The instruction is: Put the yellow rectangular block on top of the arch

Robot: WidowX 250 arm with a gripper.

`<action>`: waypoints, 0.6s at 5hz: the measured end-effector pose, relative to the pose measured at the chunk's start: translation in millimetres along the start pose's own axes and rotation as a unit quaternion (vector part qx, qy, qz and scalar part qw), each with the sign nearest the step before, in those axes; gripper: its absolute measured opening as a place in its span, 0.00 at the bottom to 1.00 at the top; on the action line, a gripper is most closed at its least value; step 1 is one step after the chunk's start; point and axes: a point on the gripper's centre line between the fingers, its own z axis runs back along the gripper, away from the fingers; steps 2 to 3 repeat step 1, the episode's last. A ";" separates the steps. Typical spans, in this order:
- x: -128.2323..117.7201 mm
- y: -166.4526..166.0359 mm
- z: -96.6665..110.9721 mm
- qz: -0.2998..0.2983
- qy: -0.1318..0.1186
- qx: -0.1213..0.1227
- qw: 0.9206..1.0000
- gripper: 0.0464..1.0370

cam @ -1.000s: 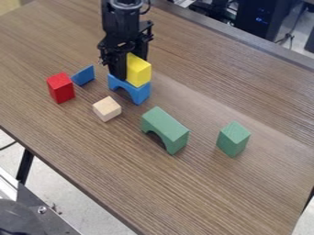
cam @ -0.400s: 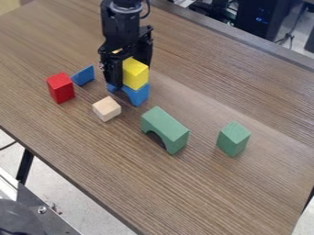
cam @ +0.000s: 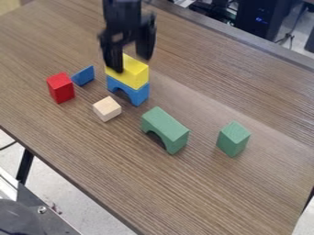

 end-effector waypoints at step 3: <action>-5.9 -1.7 18.6 -0.027 -0.012 0.019 0.999 0.96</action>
